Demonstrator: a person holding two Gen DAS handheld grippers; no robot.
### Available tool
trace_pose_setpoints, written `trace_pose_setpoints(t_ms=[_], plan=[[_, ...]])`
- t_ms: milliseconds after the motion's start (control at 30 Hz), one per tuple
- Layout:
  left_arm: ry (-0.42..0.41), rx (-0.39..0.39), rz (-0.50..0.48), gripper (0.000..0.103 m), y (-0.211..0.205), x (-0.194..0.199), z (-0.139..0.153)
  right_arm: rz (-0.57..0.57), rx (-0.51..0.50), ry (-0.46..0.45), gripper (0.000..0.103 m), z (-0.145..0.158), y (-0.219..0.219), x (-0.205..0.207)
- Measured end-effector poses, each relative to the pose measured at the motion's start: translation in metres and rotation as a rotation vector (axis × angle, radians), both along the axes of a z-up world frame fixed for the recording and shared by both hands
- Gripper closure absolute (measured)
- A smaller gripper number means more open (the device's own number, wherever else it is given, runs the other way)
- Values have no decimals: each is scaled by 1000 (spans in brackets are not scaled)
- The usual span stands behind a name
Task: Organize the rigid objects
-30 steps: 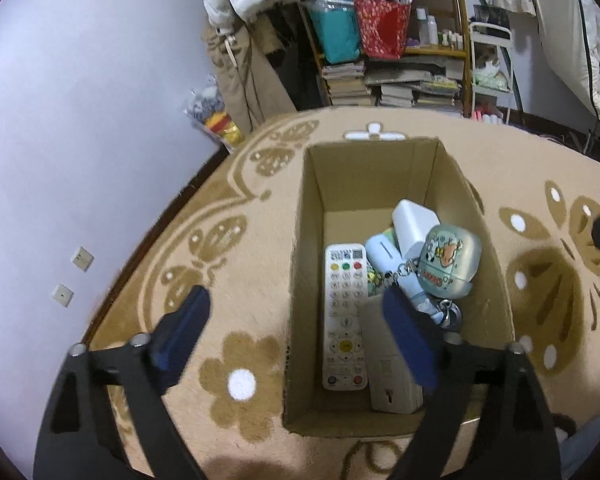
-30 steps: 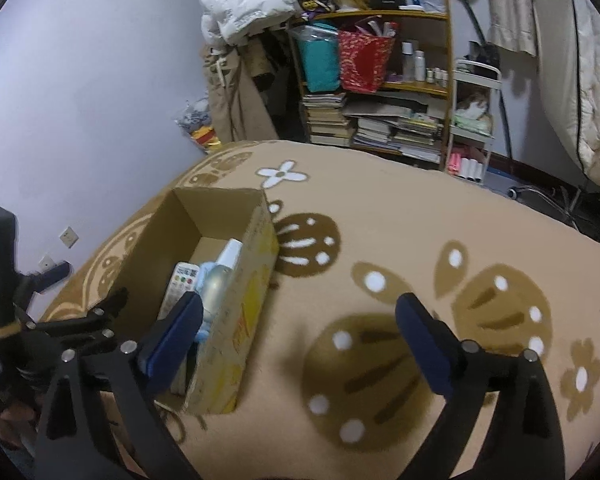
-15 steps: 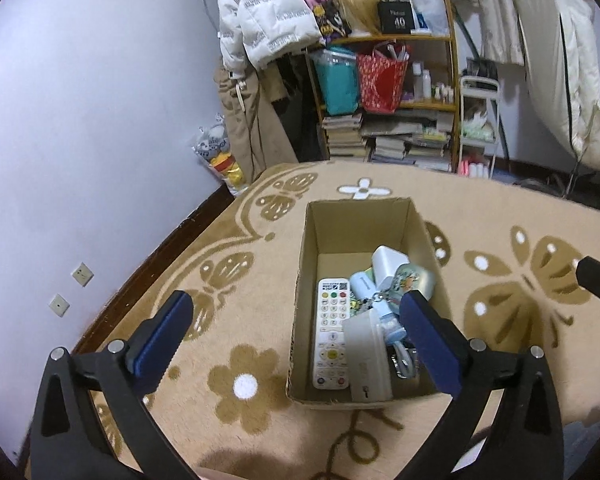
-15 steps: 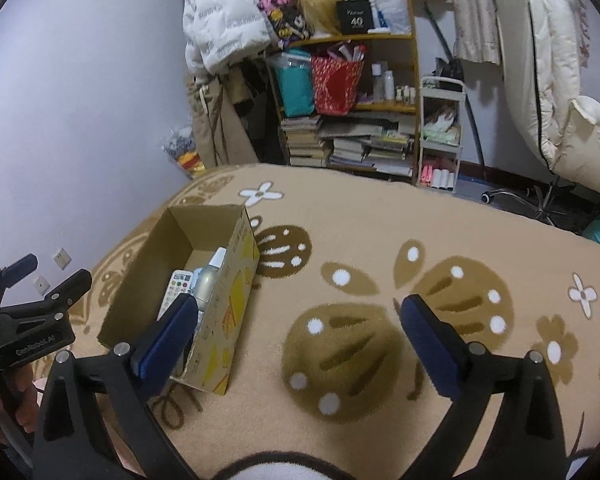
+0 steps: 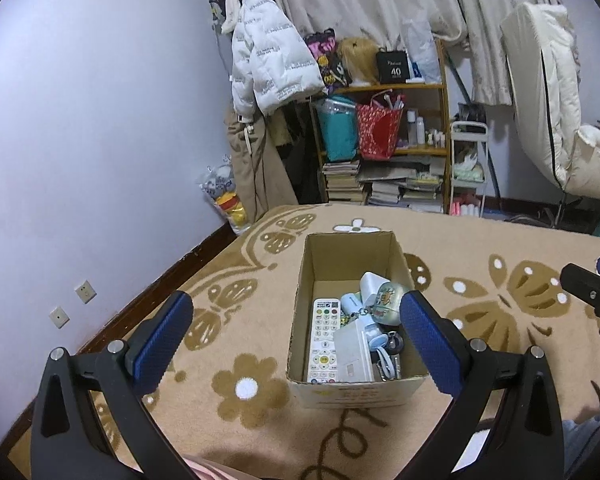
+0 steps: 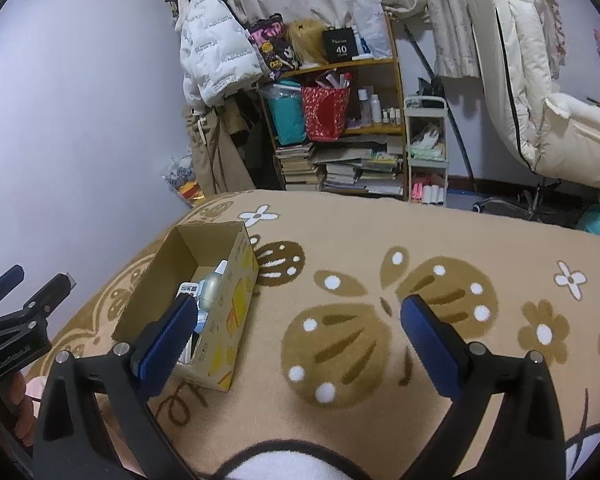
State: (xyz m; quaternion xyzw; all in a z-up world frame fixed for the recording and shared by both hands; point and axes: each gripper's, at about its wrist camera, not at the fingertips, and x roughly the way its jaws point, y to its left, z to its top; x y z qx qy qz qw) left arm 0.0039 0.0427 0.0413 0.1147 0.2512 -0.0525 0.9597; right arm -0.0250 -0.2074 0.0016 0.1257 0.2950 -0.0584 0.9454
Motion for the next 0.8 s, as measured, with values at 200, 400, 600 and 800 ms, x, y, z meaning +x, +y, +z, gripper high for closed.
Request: trace_pose_setpoints(t_ms=[200,400,600,800], plan=[[-48,-27,21,1,6,-13,3,1,-5,-15,0,-1,3,-7],[-53,-29,19,1,8,-15,2,8,-2,2,0,-6,6,-9],[-49,14,4,1,-1,-14,-3,8,3,1,0,-7,7,-9],[-30,15,-4,1,-2,-10,-7,9,8,10,0,-9,9,-8]])
